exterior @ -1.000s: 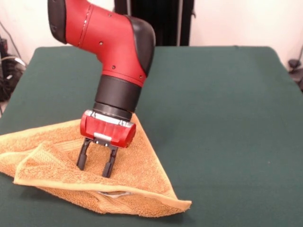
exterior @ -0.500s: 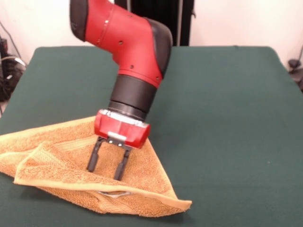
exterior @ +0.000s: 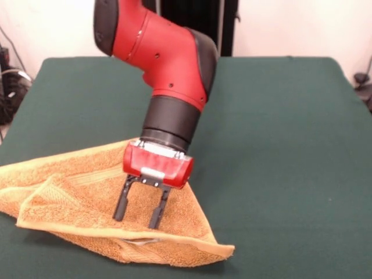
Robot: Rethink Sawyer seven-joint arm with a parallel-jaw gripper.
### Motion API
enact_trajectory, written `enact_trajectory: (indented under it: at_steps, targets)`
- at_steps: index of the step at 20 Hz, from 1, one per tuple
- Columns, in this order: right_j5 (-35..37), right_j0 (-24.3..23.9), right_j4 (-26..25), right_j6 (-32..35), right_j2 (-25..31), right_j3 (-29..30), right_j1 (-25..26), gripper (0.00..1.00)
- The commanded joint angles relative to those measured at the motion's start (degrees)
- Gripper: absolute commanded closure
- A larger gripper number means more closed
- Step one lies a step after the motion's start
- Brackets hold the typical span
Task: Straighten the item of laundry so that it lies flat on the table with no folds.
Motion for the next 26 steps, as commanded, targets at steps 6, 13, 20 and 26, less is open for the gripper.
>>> enact_trajectory:
  at_steps: [6,13,20,26]
  targets:
    - [14.6,-6.9,-12.6,3.6,15.4,-5.1,2.8,0.00]
    - [7.6,-3.0,-5.9,4.8,8.6,-1.0,2.4,0.00]
    - [-25.0,1.6,14.8,-4.0,0.7,2.7,6.2,0.00]
    - [-30.3,0.3,14.6,-0.8,2.5,-2.7,8.5,0.00]
